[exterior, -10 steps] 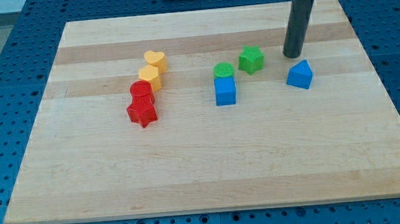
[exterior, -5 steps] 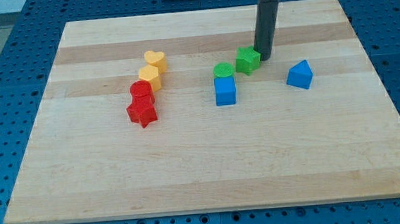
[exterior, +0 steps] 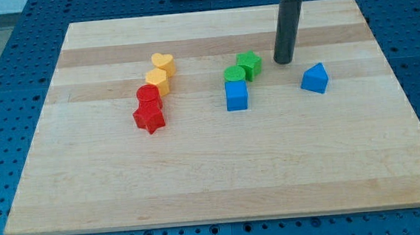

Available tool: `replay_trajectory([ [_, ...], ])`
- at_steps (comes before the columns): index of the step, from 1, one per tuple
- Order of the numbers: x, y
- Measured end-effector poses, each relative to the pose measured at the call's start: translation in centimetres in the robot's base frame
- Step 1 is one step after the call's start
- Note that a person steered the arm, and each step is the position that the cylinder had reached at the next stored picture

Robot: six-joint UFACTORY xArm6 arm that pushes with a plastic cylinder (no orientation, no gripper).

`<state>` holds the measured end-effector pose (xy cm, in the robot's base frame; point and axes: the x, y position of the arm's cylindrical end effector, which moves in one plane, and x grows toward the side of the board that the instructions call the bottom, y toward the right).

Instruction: Move the green star into the green circle

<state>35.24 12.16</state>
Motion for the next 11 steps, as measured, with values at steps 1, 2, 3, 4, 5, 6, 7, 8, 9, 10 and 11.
replay_trajectory([
  [1, 1.9, 0.0],
  [2, 2.0, -1.1],
  [3, 2.0, -2.7],
  [4, 2.0, -4.1],
  [5, 2.0, -5.0],
  [6, 2.0, -5.2],
  [7, 2.0, -5.3],
  [8, 2.0, -5.3],
  [9, 2.0, -5.5],
  [10, 2.0, -5.7],
  [11, 2.0, -5.7],
])
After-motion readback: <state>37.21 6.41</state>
